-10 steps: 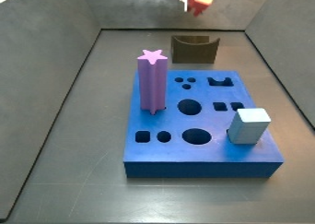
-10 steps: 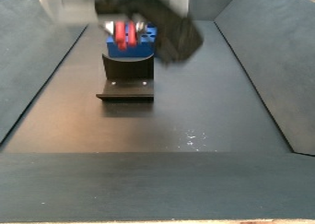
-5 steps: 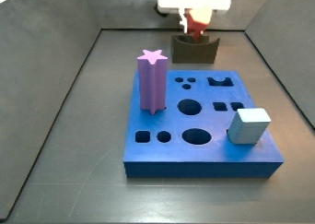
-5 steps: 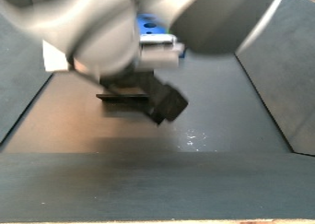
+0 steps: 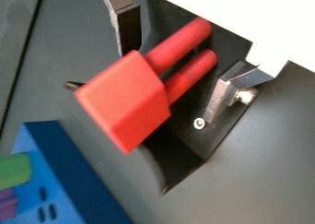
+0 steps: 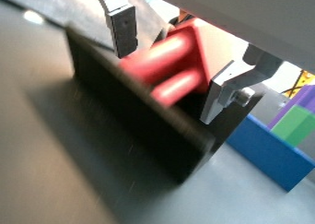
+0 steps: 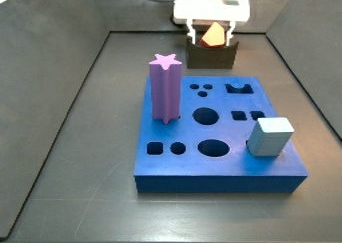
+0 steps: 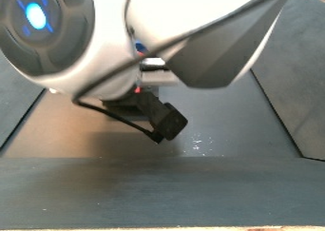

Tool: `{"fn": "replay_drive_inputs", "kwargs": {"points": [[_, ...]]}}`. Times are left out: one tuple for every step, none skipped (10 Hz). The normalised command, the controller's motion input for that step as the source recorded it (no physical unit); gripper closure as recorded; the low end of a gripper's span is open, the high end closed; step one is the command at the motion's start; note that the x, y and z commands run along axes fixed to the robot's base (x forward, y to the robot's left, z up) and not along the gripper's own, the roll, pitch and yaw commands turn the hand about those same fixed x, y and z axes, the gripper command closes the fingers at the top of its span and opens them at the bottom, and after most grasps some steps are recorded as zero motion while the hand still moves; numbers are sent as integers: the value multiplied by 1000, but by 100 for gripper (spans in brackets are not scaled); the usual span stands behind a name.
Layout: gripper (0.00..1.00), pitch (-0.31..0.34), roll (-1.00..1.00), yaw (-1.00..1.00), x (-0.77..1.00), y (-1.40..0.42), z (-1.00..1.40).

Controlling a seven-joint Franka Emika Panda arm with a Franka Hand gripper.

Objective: Pick up the 3 prong object. Move up. Place the 3 prong object on the fixture. Regrasp the 3 prong object. Move to above the board. Insert the 3 prong object.
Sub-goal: Regrasp the 3 prong object.

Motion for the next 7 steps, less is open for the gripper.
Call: {"fn": "replay_drive_inputs", "kwargs": {"points": [[0, -31, 36, -42, -20, 4, 1000], [0, -24, 43, -13, -26, 1, 1000], [0, -8, 45, 5, -30, 2, 1000], [0, 10, 44, 17, -33, 5, 954], [0, 25, 46, 23, -28, 5, 776], [0, 46, 48, 21, -28, 4, 536], [0, 57, 49, 18, -29, 3, 352]]}}
